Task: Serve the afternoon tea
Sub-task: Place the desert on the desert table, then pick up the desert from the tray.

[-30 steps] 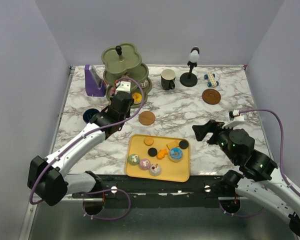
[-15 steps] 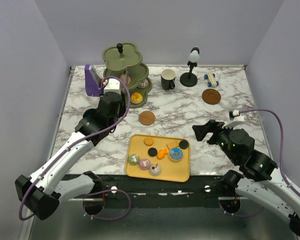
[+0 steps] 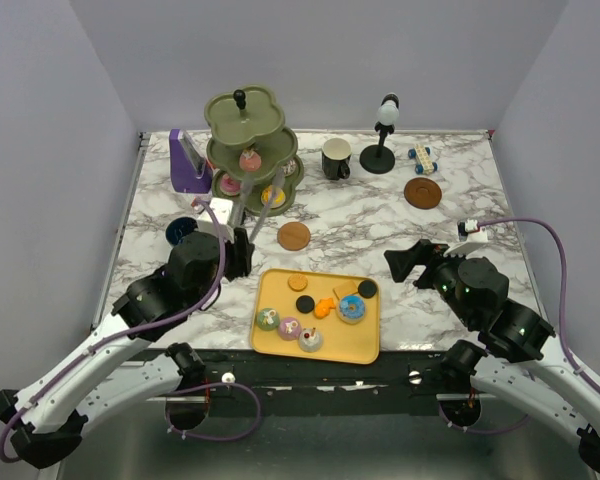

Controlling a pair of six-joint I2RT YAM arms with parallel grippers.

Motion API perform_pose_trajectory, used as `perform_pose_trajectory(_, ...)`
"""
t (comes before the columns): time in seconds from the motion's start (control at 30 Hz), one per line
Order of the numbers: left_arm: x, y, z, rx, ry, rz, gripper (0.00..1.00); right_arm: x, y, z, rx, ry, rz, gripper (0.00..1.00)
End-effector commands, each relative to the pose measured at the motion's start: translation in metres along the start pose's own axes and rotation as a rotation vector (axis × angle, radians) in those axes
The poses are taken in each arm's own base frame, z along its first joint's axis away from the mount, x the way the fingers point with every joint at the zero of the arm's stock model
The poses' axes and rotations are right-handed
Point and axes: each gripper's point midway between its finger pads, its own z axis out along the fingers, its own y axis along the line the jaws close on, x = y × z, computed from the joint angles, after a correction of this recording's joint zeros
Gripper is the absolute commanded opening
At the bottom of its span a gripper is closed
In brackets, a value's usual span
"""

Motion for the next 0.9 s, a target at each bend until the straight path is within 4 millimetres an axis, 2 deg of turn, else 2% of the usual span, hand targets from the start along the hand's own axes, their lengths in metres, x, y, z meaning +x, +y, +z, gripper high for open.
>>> perform_pose_trajectory(0.0,0.029,-0.062,-0.016,0.291,0.073,0.065,0.57,0.0,0.0,0.002,0.003,-0.006,-0.002,1.0)
perform_pose_trajectory(0.1,0.043,-0.089,-0.009,0.318,0.114,0.15,0.57,0.0,0.0,0.002,0.005,-0.007,-0.003,1.0)
perform_pose_trajectory(0.2,0.056,-0.091,0.007,0.215,0.169,0.22,0.57,-0.001,-0.002,0.001,0.012,-0.01,-0.001,1.0)
perform_pose_trajectory(0.3,0.073,-0.06,0.016,0.001,0.233,0.211,0.57,-0.002,-0.003,-0.001,0.011,-0.014,0.002,1.0)
perform_pose_trajectory(0.4,0.092,-0.027,0.008,-0.176,0.27,0.106,0.57,-0.001,-0.002,-0.001,0.007,-0.015,0.004,1.0)
perform_pose_trajectory(0.53,0.12,0.009,-0.007,-0.302,0.263,-0.066,0.56,0.001,0.001,0.001,-0.004,-0.003,0.0,1.0)
perform_pose_trajectory(0.67,0.134,0.015,-0.008,-0.291,0.241,-0.15,0.56,0.004,0.004,0.003,-0.019,0.007,-0.006,1.0)
perform_pose_trajectory(0.87,0.154,0.025,-0.007,-0.371,0.308,-0.076,0.56,0.003,0.003,0.001,-0.018,0.005,-0.005,1.0)
